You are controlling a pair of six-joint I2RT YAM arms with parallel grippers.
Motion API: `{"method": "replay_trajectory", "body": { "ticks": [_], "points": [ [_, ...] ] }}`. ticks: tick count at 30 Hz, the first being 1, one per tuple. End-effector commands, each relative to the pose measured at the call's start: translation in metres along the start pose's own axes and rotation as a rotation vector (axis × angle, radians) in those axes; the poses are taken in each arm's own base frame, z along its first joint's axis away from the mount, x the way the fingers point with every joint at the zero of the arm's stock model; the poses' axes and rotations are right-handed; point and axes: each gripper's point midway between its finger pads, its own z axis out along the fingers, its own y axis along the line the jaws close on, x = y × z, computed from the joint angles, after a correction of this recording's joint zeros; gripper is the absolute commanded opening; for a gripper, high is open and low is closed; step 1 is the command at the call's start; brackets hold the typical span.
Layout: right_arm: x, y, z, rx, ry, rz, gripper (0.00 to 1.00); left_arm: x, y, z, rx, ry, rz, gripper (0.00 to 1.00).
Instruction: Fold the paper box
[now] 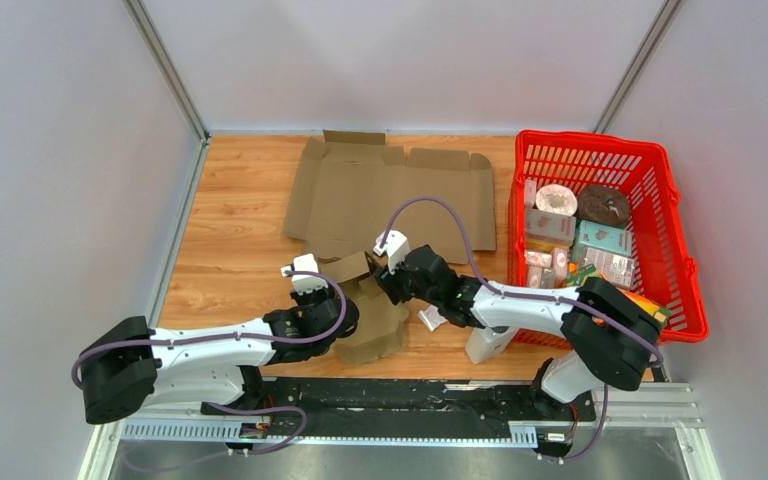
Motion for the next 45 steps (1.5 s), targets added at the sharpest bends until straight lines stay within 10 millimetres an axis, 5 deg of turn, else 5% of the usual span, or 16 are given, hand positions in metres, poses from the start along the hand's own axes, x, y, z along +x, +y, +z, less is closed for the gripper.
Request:
{"method": "replay_trajectory", "body": {
  "ticks": [1,14,30,35,39,45],
  "points": [
    [-0.044,0.025,0.007,-0.039,-0.157,-0.039,0.43,0.001,-0.003,-0.002,0.025,0.006,-0.016,0.00],
    [-0.054,0.010,0.006,0.184,-0.270,-0.005,0.42,0.001,-0.004,-0.002,0.026,0.006,-0.011,0.00],
    [-0.037,0.003,0.027,0.357,-0.262,0.013,0.45,-0.002,-0.004,-0.003,0.014,0.004,-0.015,0.00],
    [-0.042,0.002,0.034,0.445,-0.278,0.036,0.35,-0.003,0.002,-0.003,-0.026,0.004,-0.012,0.00],
    [-0.038,0.003,0.033,0.477,-0.308,0.127,0.00,-0.004,0.004,-0.003,-0.043,-0.001,-0.022,0.00],
    [-0.034,0.006,0.038,0.483,-0.311,0.181,0.00,-0.004,0.004,-0.003,-0.034,-0.003,-0.032,0.00]
  ]
}}
